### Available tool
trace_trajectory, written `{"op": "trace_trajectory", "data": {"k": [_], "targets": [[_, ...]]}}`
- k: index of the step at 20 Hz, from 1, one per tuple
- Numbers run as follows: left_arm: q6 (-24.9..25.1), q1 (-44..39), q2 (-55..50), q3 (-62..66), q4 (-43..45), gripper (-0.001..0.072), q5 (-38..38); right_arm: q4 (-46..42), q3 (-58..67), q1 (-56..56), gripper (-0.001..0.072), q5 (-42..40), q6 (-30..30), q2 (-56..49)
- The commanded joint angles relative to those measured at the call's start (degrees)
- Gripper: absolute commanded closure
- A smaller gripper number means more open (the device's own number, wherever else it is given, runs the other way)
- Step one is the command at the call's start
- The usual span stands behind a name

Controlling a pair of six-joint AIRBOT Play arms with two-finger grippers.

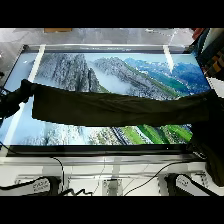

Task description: Fold the clothes and pants, and hang the long-sleeved shirts on hangers.

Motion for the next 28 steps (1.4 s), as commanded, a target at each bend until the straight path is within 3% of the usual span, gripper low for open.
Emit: {"op": "trace_trajectory", "data": {"k": [1, 8, 9, 10, 11, 12, 13, 16, 18, 19, 20, 23, 24, 25, 28], "targets": [[-1.27, -1.92, -6.12, 2.97, -2.8, 0.0693, 1.53, 11.13, 0.02, 0.96, 0.0678, -13.16, 0.35, -6.14], [-1.01, -3.56, -8.37, 3.8, -7.67, 0.0689, 1.68, 9.68, 0.02, 10.16, 0.0677, -30.84, 0.11, -10.69], [0.0, -3.37, -8.37, 4.31, -7.67, 0.0629, 1.64, 8.81, 0.02, 10.82, 0.0676, -33.07, 0.11, -11.02], [0.76, -3.3, -8.35, 4.81, -7.65, 0.0326, 1.33, 8.44, 0.02, 11.26, 0.065, -34.38, 0.09, -11.13], [0.59, -3.3, -8.31, 5.16, -7.74, 0.0008, 0.39, 8.41, 0.02, 11.43, 0.0476, -34.6, 0.09, -11.1], [0.96, -3.15, -8.22, 5.55, -7.61, -0.0004, -0.87, 8.41, 0.02, 11.41, 0.0208, -34.34, 0.09, -11.02], [2.27, -2.62, -7.91, 5.84, -7.63, 0.0002, -3.32, 8.39, 0.02, 11.41, 0.0039, -33.79, 0.09, -10.91], [7.93, 0.61, -5.05, 5.99, -6.03, 0.0005, -13.99, 4.44, 0.02, 11.34, 0.0018, -31.26, -0.09, -9.66], [8.24, 4.22, -1.7, 5.99, 1.16, 0.0009, -20.41, 1.29, 0.02, 11.34, 0.002, -29.66, -0.13, -8.66], [6.84, 6.38, 0.07, 5.97, 7.56, 0.0048, -22.14, 0.59, 0.02, 11.34, 0.0019, -29.07, -0.13, -8.33], [1.36, 9.05, 1.84, 5.97, 15.93, 0.012, -23.65, -0.24, 0.02, 11.34, 0.002, -28.52, -0.13, -8.0], [-14.38, 16.63, 4.55, 5.9, 39.56, 0.0114, -32.76, -0.5, 0.02, 11.34, 0.0021, -28.3, -0.13, -7.89], [-15.78, 18.36, 4.46, 5.9, 44.57, 0.0026, -36.7, -0.5, 0.02, 11.37, 0.0021, -28.3, -0.13, -7.89], [-15.89, 19.54, 4.11, 5.88, 48.43, -0.0005, -39.95, -0.48, 0.0, 11.41, 0.0021, -28.28, -0.13, -7.89], [-15.87, 20.57, 2.54, 4.44, 50.84, -0.0005, -42.97, -0.46, 0.02, 11.41, 0.0021, -28.13, -0.13, -7.89]]}}
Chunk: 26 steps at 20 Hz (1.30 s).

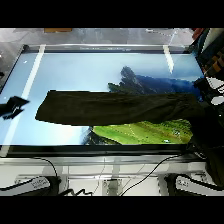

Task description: Fold the clothes and pants, and hang the long-sleeved shirts on hangers.

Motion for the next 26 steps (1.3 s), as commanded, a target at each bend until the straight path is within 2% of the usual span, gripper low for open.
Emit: {"op": "trace_trajectory", "data": {"k": [1, 4, 8, 10, 15, 18, 19, 20, 21, 22, 23, 24, 26], "targets": [[-3.45, 1.9, -1.38, -1.77, 7.39, -0.0004, -5.38, -0.37, -0.02, 0.04, 0.0021, 0.55, 0.0, 0.09], [-3.41, -0.2, -4.81, -5.18, 1.42, -0.0004, -1.95, -0.24, -0.02, 0.04, 0.0021, 1.77, 0.02, 0.09], [-3.39, -5.75, -10.1, -7.19, -0.9, -0.0001, 4.04, -0.02, -0.02, 0.59, 0.0022, 4.22, -0.24, 1.62], [-3.34, -9.01, -12.0, -7.19, -4.81, 0.0002, 9.29, -0.26, 0.87, 1.53, 0.0023, 4.63, -0.83, 2.54], [-2.99, -17.75, -13.66, -7.19, -7.56, 0.0004, 25.22, -0.24, 8.85, 6.62, 0.0022, 13.81, -16.22, 3.13], [-3.02, -22.08, -13.66, -7.1, -7.61, 0.0018, 33.0, -0.24, 13.22, 11.74, 0.0023, 16.13, -19.78, 3.13], [-2.99, -22.97, -13.66, -6.88, -8.0, 0.0111, 34.36, -0.24, 14.01, 13.42, 0.0027, 16.09, -19.78, 3.1], [-2.99, -23.45, -13.64, -6.19, -8.59, 0.0391, 34.45, -0.26, 14.47, 15.15, 0.0105, 15.85, -19.78, 3.04], [-2.97, -23.65, -13.27, -5.27, -8.68, 0.066, 34.29, -0.59, 14.49, 16.63, 0.0277, 15.02, -19.78, 2.89], [-2.97, -23.76, -12.41, -4.22, -8.59, 0.0691, 34.32, -1.57, 14.49, 18.16, 0.0457, 13.77, -19.78, 2.56], [-2.95, -23.78, -11.21, -3.21, -8.55, 0.0691, 34.29, -2.14, 14.53, 19.39, 0.052, 12.66, -19.78, 2.01], [-2.93, -23.78, -9.46, -2.16, -8.37, 0.0691, 34.29, -2.1, 14.62, 20.59, 0.0535, 12.02, -19.74, 1.25], [-1.4, -23.78, -5.03, -0.59, -8.37, 0.0691, 34.21, -1.75, 15.1, 23.23, 0.0646, 12.26, -18.99, -0.74]]}}
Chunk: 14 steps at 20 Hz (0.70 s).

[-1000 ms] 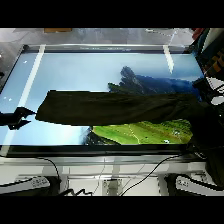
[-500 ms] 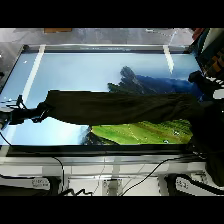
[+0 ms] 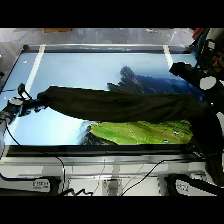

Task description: Fold the clothes and pants, and hang the long-sleeved shirts on hangers.

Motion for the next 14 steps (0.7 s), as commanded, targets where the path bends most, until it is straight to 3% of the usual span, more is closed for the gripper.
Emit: {"op": "trace_trajectory", "data": {"k": [1, 4, 8, 14], "targets": [[3.04, -0.46, 6.75, 2.62, -0.2, 0.0691, 0.87, 0.39, 1.16, 5.46, 0.0675, -0.59, 1.14, -3.08], [5.11, -0.46, 16.2, 2.73, -0.17, 0.0691, -1.7, 0.48, 3.91, 12.0, 0.0676, 1.09, 6.58, -8.09], [5.05, -0.48, 27.23, 2.71, 6.36, 0.0691, -6.58, 0.5, 12.63, 24.9, 0.0677, 8.11, 7.52, -17.7], [5.03, -1.01, 33.35, 2.71, 4.87, 0.0691, -16.59, 0.46, 27.04, 45.29, 0.0677, 8.04, 16.87, -30.99]]}}
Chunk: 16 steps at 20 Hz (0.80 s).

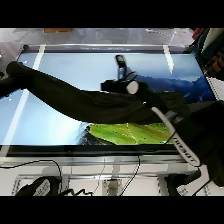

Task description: Fold the clothes and pants, and hang the long-sleeved shirts on hangers.

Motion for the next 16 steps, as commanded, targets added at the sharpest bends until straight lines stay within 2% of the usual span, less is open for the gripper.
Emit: {"op": "trace_trajectory", "data": {"k": [1, 6, 11, 14, 16], "targets": [[0.04, -0.22, 3.56, 0.04, -0.66, 0.069, -5.66, 0.02, 8.74, 11.3, 0.0677, 0.57, 6.05, -7.76], [0.07, -0.22, 4.55, 0.04, -1.7, 0.069, -5.7, 0.0, 14.32, 17.99, 0.0677, -0.83, 7.98, -13.62], [0.04, -0.57, 2.82, 0.04, -1.88, 0.0691, -5.55, -1.38, 14.32, 16.04, 0.0676, -0.24, 7.82, -13.51], [0.07, -3.65, 0.24, -0.02, -4.42, 0.069, -5.77, -4.52, 14.32, 11.39, 0.0675, 5.53, 7.04, -10.84], [0.09, -8.48, -2.12, -0.02, -4.57, 0.069, -5.75, -7.08, 14.32, 6.97, 0.0676, 15.06, 7.04, -8.22]]}}
